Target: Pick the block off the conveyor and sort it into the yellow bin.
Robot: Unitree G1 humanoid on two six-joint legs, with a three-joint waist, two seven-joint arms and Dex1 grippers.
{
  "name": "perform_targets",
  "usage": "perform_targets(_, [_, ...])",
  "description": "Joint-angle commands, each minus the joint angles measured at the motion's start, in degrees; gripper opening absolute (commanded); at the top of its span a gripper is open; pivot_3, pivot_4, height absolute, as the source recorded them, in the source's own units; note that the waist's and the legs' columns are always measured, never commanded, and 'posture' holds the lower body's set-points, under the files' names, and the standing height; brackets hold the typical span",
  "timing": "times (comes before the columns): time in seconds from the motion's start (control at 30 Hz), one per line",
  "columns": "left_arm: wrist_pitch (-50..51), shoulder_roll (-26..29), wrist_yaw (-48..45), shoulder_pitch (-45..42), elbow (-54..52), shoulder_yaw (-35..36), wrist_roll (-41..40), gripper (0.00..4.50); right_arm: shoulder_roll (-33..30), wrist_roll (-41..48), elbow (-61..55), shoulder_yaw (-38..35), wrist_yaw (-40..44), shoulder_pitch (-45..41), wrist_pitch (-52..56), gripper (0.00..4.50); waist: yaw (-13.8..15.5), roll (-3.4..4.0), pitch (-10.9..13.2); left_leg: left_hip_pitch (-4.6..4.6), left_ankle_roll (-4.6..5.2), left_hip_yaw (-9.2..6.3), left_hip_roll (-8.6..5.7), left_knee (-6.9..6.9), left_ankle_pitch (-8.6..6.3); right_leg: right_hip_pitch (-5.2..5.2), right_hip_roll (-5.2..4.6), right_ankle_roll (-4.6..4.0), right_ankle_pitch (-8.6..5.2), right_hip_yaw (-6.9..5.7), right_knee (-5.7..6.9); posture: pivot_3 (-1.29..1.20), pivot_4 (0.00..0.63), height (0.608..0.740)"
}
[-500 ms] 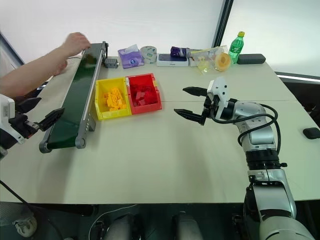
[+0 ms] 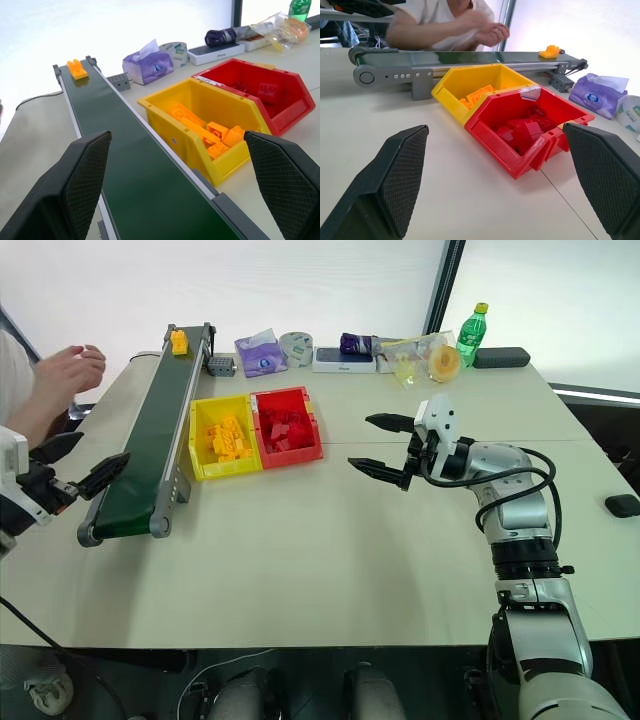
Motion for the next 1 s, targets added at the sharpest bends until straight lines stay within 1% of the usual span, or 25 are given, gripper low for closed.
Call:
perform_targets(0.03, [-0.5,-0.9,1.0,1.2,-2.3,3.6,-1.6,4.48,0.1,0.5,-1.0,-0.7,0.0,-0.9,-0.7,4.5,0.0,0.0,0.0,0.0,0.0,0.0,0.0,0.0,0.0,0.0,0.0,0.0,0.0,0.0,0.0,0.0,0.15,0.74])
perform_targets(0.47, [-2.1,-8.1,7.9,10.1,-10.3,5.7,-0.7,4.48,0.7,0.2,-0.2,-0.2,0.1,-1.6,-1.1,4.5,0.0,0.0,0.0,0.0,0.0,-0.02,0.0,0.01,0.0,0.02,-0.01,0.0,0.0,0.01,-0.01,0.0,0.15,0.74])
perform_targets(0.6, [-4.2,-11.2,10.5,12.6,-12.2,7.6,-0.3,4.48,0.7,0.3,-0.5,-0.3,0.1,-1.4,-0.9,4.5,0.0,0.0,0.0,0.0,0.01,-0.02,0.0,0.0,0.0,0.02,-0.02,0.0,0.0,0.02,-0.02,0.0,0.15,0.74])
perform_targets(0.7, [-9.4,-16.3,11.7,16.6,-10.5,10.6,0.3,4.48,0.8,0.3,-0.5,-0.2,0.1,-0.9,-1.1,4.5,-0.2,0.02,0.0,0.01,0.01,0.0,0.01,-0.02,-0.01,0.02,-0.01,0.0,0.0,0.03,-0.05,0.0,0.15,0.74])
perform_targets(0.77, [-10.5,-18.9,13.1,17.5,-11.2,10.3,-0.2,4.48,1.0,0.3,-0.2,-0.2,0.1,-1.0,-1.2,4.5,-0.2,0.02,0.0,0.01,0.01,-0.01,0.01,-0.02,-0.01,0.02,0.0,0.0,0.0,0.03,-0.05,0.0,0.15,0.74])
perform_targets(0.83, [-12.9,-21.8,14.7,18.3,-11.5,9.1,1.3,4.48,1.2,0.2,0.1,-0.1,0.1,-1.3,-1.4,4.5,0.1,0.02,0.0,0.01,0.01,-0.02,0.01,-0.01,-0.01,0.03,0.01,0.0,0.0,0.03,-0.05,0.0,0.15,0.74])
perform_targets(0.9, [-14.4,-23.4,15.4,18.9,-11.9,8.2,2.1,4.48,1.3,0.1,0.2,0.0,0.2,-1.4,-1.5,4.5,0.2,-0.01,0.0,0.02,0.04,-0.05,0.0,0.05,-0.02,0.1,-0.01,0.0,0.0,0.01,-0.06,0.0,0.15,0.74])
perform_targets(1.0, [-15.3,-24.4,15.5,20.1,-12.5,6.3,3.0,4.48,1.2,0.2,0.2,-0.1,0.3,-1.4,-1.4,4.5,0.2,-0.02,0.0,0.02,0.08,-0.05,-0.01,0.08,-0.05,0.12,-0.02,0.0,0.0,0.01,-0.06,0.0,0.15,0.74])
